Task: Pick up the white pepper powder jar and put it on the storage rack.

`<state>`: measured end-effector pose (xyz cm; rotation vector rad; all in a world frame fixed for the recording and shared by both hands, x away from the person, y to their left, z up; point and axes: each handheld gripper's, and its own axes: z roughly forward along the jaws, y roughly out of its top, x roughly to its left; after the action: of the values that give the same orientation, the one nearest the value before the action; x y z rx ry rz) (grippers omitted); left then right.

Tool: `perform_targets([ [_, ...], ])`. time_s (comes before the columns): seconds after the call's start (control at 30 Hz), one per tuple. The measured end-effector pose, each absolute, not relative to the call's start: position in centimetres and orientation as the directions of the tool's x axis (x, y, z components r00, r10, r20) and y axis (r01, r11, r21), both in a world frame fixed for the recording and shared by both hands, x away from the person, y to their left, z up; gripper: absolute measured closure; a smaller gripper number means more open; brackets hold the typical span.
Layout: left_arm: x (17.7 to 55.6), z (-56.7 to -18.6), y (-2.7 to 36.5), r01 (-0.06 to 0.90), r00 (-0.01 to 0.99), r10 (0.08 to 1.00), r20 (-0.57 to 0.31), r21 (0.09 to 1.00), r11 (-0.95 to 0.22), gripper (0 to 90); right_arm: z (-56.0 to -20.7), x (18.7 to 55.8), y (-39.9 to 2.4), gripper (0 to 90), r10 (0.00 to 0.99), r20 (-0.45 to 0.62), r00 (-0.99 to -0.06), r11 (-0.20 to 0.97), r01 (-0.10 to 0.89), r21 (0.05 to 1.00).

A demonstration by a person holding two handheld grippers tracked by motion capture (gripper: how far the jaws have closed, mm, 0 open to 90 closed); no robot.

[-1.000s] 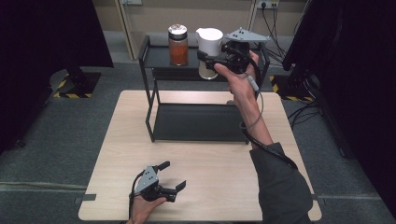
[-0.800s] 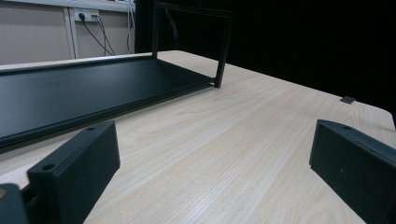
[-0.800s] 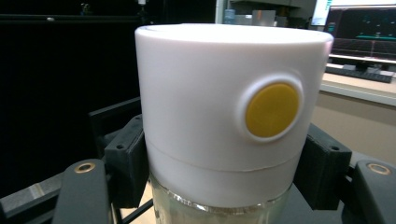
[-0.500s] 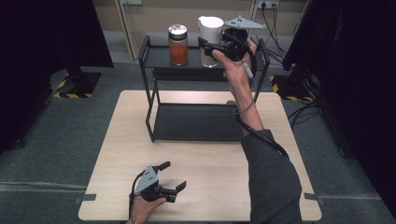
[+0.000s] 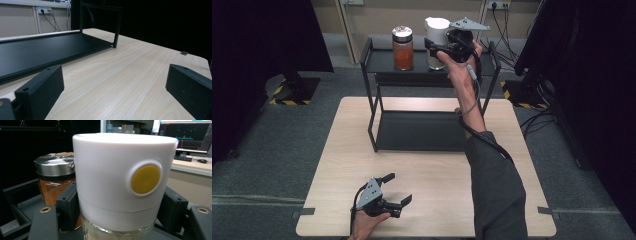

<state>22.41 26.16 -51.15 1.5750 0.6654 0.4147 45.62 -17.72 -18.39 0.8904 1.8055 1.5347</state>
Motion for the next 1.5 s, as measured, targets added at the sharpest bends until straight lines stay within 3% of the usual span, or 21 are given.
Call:
perform_targets([
  [0.83,22.3,-51.2,26.1,0.17,0.767,0.63,-0.12,0.985,-0.019,0.8,-19.6,46.0,-17.3,30.2,0.806,-0.029,-0.591,0.1,0.088,0.991],
  [0.93,22.3,-51.2,26.1,0.171,0.766,0.631,-0.121,0.985,-0.019,0.9,-19.3,46.2,-17.5,19.2,0.807,-0.016,-0.59,0.101,0.111,0.989],
  [1.2,22.3,-51.1,26.1,0.168,0.767,0.632,-0.115,0.986,-0.025,0.8,-19.3,45.5,-18.5,2.4,0.804,0.006,-0.595,0.088,0.13,0.988],
  [1.5,22.3,-51.2,26.1,0.171,0.765,0.633,-0.118,0.985,-0.023,0.8,-19.9,44.3,-19.6,1.2,0.788,-0.013,-0.616,0.098,0.104,0.99],
])
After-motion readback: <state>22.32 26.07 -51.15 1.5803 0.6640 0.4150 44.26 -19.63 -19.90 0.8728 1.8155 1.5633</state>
